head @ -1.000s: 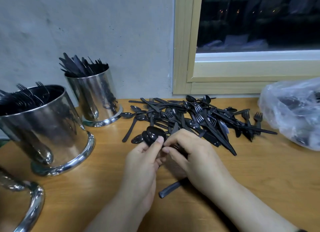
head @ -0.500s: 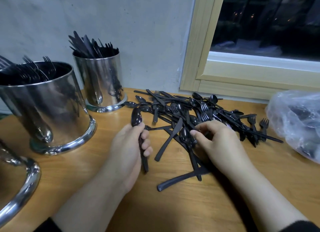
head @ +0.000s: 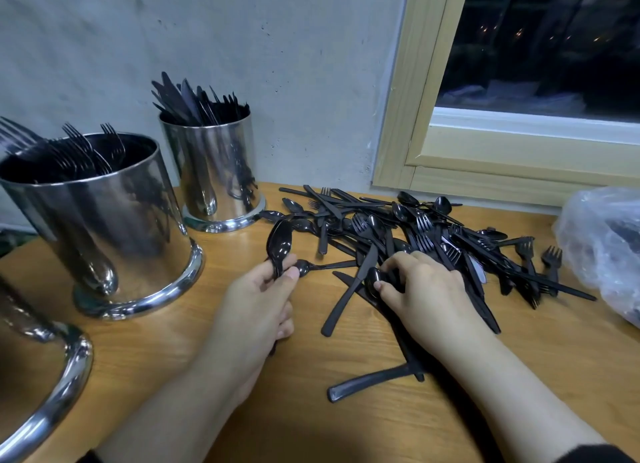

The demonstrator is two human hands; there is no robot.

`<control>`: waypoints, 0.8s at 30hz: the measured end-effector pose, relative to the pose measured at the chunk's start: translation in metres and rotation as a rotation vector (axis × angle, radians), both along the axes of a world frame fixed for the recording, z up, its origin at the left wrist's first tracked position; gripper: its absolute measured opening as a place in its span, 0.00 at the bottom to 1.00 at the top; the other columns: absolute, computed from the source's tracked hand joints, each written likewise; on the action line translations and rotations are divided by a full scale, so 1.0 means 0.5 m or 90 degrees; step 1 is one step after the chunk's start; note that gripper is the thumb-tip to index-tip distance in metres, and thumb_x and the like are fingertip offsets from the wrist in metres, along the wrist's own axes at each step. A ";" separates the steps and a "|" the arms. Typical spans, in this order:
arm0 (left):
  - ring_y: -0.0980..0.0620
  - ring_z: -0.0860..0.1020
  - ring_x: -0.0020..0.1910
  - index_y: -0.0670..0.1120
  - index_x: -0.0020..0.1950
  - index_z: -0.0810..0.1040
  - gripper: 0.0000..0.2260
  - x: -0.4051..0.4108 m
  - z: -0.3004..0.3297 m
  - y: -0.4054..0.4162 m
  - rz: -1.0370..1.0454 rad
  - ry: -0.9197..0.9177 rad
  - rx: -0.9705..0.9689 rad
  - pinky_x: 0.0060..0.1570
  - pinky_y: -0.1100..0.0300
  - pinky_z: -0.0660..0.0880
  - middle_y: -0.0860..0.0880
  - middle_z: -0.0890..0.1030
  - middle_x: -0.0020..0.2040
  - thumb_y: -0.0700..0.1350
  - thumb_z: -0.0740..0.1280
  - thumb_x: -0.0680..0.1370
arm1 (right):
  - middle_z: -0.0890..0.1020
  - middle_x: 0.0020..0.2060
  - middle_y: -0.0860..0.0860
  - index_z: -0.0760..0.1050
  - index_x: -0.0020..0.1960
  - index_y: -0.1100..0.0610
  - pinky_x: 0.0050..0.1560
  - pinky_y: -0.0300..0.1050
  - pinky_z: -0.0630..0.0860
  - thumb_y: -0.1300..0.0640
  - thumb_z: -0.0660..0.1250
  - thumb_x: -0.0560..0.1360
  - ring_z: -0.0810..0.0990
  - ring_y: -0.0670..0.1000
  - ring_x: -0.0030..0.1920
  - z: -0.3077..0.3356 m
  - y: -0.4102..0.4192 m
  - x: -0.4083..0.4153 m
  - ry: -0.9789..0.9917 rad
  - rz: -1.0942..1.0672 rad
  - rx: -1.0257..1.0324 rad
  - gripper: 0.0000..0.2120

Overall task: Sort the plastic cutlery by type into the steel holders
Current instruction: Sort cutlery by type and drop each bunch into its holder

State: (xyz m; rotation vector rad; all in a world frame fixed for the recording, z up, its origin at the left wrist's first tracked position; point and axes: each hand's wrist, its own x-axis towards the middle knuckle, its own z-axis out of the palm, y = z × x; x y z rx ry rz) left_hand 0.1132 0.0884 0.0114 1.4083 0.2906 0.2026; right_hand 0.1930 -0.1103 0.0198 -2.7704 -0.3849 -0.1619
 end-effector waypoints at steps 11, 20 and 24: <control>0.57 0.64 0.25 0.53 0.62 0.77 0.11 0.017 -0.006 0.012 0.015 -0.006 -0.073 0.23 0.62 0.61 0.50 0.69 0.33 0.46 0.57 0.86 | 0.79 0.36 0.45 0.76 0.37 0.49 0.43 0.39 0.70 0.48 0.70 0.77 0.76 0.42 0.38 0.009 -0.003 -0.004 -0.056 -0.058 0.249 0.11; 0.52 0.85 0.39 0.51 0.49 0.83 0.12 0.003 0.015 -0.005 -0.029 -0.030 0.127 0.48 0.51 0.84 0.51 0.86 0.41 0.50 0.62 0.85 | 0.79 0.28 0.56 0.78 0.44 0.59 0.26 0.29 0.67 0.58 0.69 0.79 0.72 0.41 0.25 0.081 0.067 -0.042 0.004 0.001 0.594 0.06; 0.49 0.82 0.32 0.45 0.47 0.81 0.16 -0.001 0.022 -0.007 -0.110 -0.030 0.150 0.37 0.57 0.81 0.50 0.83 0.35 0.51 0.59 0.86 | 0.82 0.28 0.52 0.77 0.44 0.62 0.28 0.31 0.70 0.62 0.70 0.78 0.74 0.42 0.26 0.076 0.116 -0.033 0.070 0.046 0.655 0.06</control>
